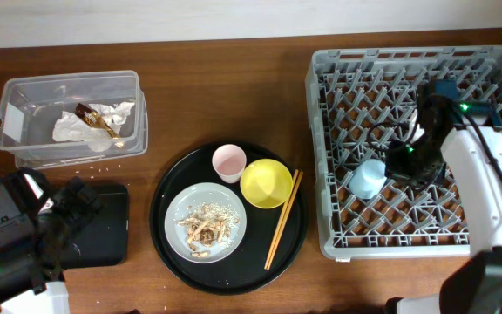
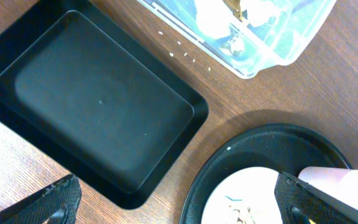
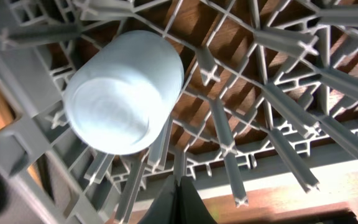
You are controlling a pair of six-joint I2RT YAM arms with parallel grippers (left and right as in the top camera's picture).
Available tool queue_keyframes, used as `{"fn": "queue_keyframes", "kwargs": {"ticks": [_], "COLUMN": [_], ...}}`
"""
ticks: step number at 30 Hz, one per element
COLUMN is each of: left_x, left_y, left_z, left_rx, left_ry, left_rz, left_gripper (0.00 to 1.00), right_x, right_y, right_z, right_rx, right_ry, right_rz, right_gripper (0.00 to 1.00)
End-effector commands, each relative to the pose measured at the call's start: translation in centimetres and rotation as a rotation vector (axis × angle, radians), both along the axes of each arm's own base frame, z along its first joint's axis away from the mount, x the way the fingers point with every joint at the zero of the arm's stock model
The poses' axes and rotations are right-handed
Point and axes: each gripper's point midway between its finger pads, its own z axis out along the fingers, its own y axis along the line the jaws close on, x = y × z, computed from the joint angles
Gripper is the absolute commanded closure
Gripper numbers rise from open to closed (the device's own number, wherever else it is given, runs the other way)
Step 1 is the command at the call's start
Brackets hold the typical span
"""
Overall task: Sort waste into correct bins and load items into the dishwasher rack
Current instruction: 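Lower the blue cup into the rack and open the right gripper, then move the right gripper to the yellow bowl on the tray and grasp it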
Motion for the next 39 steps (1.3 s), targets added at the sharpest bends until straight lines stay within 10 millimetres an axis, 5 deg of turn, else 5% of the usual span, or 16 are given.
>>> {"fn": "queue_keyframes", "kwargs": {"ticks": [1,4,6,14,18,23,39], "left_x": [0.1,0.1,0.1,0.1,0.1,0.1,0.1], "left_y": [0.3,0.3,0.3,0.3,0.3,0.3,0.3], "left_z": [0.5,0.5,0.5,0.5,0.5,0.5,0.5], "left_rx": [0.012,0.012,0.012,0.012,0.012,0.012,0.012], "left_ry": [-0.011,-0.011,-0.011,-0.011,-0.011,-0.011,-0.011], "left_rz": [0.008,0.008,0.008,0.008,0.008,0.008,0.008], "left_gripper": [0.01,0.01,0.01,0.01,0.01,0.01,0.01], "right_x": [0.3,-0.6,-1.4,0.1,1.2,0.4,-2.0], "right_y": [2.0,11.1,15.2,28.4,30.2,29.5,28.2], "right_z": [3.4,8.0,8.8,1.9,-3.1,-7.2,-10.4], "right_rx": [0.092,0.481,0.518,0.201,0.13,0.092,0.062], "right_ry": [-0.131,-0.325,-0.346,-0.348,-0.293,-0.162,-0.065], "right_rz": [0.045,0.458,0.6,0.812,0.844,0.878,0.897], "right_gripper": [0.96,0.9,0.78,0.52,0.52,0.61,0.67]}}
